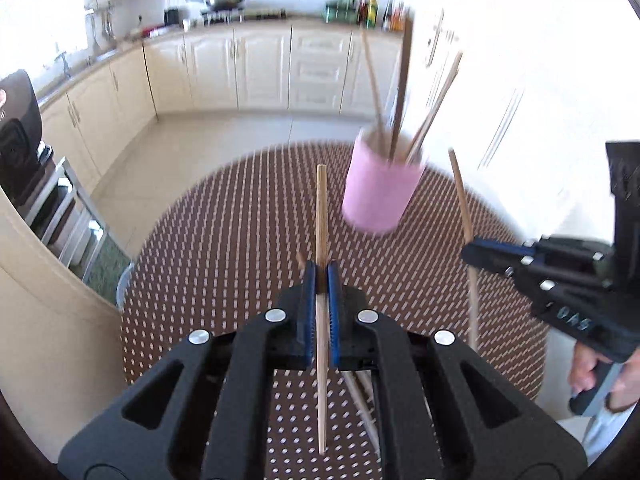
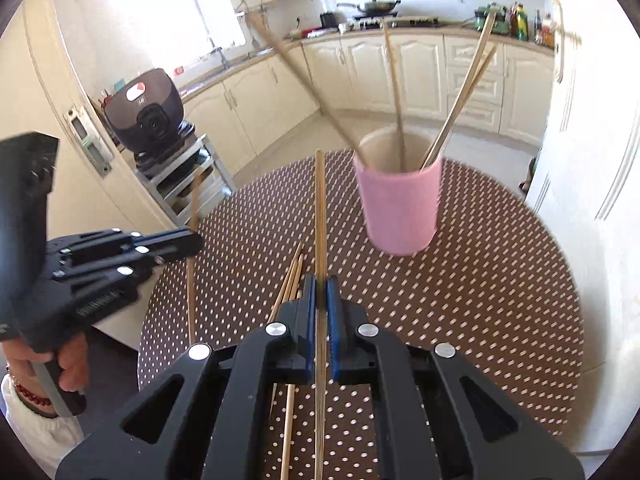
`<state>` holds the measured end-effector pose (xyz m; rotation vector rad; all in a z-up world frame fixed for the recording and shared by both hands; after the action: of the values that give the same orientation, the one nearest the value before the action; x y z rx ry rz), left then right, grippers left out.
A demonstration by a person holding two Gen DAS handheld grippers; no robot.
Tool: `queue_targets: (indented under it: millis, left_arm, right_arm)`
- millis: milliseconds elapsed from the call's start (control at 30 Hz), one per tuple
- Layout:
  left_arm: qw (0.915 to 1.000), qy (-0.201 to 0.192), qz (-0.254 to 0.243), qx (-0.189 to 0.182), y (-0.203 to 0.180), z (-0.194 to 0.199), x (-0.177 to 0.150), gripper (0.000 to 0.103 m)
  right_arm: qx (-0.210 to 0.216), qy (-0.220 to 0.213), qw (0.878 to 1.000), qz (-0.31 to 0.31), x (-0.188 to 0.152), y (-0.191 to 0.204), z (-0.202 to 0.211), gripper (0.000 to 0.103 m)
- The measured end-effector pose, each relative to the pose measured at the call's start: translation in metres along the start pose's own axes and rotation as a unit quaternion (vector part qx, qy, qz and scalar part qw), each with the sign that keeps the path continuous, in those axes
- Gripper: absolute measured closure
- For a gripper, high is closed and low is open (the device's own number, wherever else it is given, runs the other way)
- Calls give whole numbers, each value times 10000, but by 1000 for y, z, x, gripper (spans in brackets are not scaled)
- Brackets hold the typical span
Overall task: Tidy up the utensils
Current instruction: 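Lift the left chopstick toward the pink cup while the right tool carries its chopstick there, then lower the right chopstick into the pink cup and open the right gripper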
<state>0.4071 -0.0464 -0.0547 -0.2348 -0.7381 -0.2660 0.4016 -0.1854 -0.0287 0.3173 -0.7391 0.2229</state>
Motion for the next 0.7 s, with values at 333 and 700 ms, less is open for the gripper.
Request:
queue_targets:
  millis: [333, 700]
  left_arm:
    - [9948, -999, 167, -73, -16, 35, 46, 97]
    - [9925, -1201, 237, -42, -10, 28, 58, 97]
  right_arm:
    - [-359, -995, 9944, 47, 38, -9, 46, 99]
    - [-941, -2659, 9594, 72, 96, -20, 89, 99]
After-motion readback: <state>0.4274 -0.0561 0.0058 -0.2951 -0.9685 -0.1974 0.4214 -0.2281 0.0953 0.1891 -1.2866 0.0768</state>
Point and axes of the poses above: each gripper's, at about its wrist camera, not at the fingertips, and z roughly against the way its jaws point, y to its left, x to its top, the point moved 7 cm from there along -z, roughly the way its jaws point, and after that the axes turned 2 degrees about -x, right-handed, at the moved point
